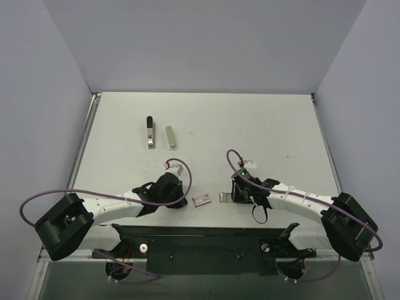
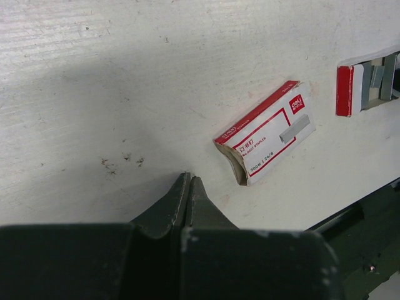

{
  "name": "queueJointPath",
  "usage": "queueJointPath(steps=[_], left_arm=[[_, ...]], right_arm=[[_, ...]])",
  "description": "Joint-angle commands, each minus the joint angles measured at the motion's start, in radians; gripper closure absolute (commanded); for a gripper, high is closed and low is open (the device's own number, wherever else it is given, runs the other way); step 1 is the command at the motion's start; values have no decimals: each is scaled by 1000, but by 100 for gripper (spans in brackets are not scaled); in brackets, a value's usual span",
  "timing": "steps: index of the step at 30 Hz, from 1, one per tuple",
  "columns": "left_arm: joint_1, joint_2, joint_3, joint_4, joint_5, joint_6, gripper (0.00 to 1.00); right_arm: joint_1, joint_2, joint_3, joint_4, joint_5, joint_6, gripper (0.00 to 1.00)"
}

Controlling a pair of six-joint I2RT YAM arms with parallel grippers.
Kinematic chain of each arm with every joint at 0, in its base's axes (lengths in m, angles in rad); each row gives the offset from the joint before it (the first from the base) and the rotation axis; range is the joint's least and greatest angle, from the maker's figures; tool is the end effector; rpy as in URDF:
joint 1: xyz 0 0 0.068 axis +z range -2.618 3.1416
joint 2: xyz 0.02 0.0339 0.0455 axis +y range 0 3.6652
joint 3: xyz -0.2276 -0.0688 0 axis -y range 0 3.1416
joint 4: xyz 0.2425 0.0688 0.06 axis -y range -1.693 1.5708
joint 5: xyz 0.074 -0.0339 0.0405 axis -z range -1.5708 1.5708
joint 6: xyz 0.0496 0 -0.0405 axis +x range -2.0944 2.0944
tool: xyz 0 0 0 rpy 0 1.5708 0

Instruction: Unload the staples from the stapler

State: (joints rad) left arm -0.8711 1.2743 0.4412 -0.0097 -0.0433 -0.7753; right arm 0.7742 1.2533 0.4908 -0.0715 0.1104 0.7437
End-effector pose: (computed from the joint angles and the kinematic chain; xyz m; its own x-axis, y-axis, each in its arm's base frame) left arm 0.1583 -0.1847 0.0998 -0.8653 -0.0579 -0.4978 0.1962 0.8750 -0.4426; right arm 0.1816 0.1699 0.1143 -0.8243 0.1351 -0.5498 -0.1140 0.9117 0.3948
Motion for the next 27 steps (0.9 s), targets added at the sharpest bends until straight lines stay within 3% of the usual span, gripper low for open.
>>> queueJointPath(steps=[1,27], left_arm=[[-12,13,16,-6,11,4,100],[-25,83,24,53,14,2,100]], right_arm=[[16,26,28,-7,52,-17,100],[71,143,117,58,20,-6,100]])
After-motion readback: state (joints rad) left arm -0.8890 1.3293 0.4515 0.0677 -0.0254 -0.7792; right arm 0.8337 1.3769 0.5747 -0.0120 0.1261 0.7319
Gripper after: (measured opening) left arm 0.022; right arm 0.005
